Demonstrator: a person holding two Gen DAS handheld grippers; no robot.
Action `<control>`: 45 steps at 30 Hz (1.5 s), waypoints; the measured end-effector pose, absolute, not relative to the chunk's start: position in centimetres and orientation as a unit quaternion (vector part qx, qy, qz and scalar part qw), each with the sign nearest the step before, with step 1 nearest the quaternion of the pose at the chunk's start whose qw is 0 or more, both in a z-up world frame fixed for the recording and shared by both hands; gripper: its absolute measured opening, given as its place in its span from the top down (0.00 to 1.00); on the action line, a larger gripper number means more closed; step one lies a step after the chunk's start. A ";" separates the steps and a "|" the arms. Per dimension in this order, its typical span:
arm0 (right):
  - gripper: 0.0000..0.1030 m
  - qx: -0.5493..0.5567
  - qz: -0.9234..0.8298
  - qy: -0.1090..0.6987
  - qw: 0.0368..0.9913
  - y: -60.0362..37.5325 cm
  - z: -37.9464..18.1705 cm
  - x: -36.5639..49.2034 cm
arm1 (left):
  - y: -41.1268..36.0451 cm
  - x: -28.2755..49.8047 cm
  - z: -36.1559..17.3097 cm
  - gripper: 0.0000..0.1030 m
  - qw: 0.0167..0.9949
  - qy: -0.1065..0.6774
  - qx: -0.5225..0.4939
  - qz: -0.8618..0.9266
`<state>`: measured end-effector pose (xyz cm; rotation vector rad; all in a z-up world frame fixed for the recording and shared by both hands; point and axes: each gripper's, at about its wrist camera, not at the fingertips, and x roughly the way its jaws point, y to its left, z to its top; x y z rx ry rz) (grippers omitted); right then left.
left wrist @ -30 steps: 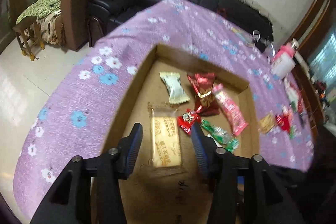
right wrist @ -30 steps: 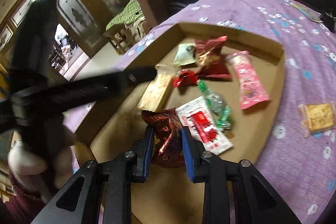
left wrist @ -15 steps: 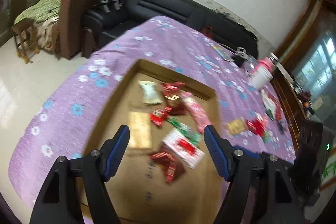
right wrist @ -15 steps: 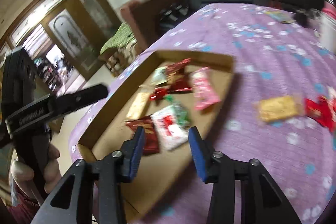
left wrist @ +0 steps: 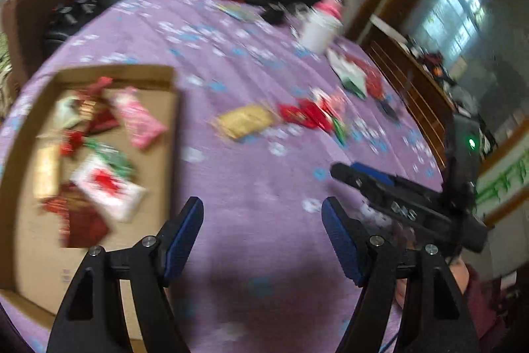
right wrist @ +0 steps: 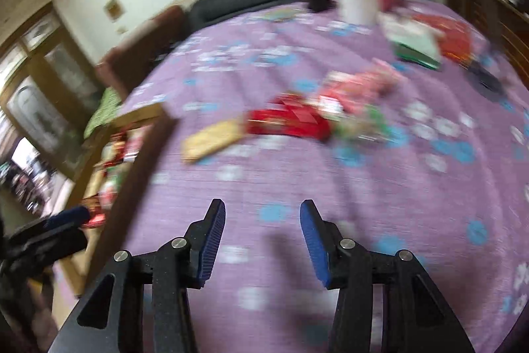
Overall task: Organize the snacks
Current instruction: 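Move both tools back over the remaining snacks, then grasp the second yellow cake packet with the left tool while the right tool grasps the clear green-trimmed packet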
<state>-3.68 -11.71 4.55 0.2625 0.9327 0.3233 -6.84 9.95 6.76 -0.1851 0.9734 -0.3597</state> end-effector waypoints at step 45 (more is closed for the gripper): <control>0.36 0.194 0.099 0.417 0.882 -18.1 2.5 -2.8 | -1.7 -3.5 -0.2 0.00 0.870 0.465 0.074 -0.149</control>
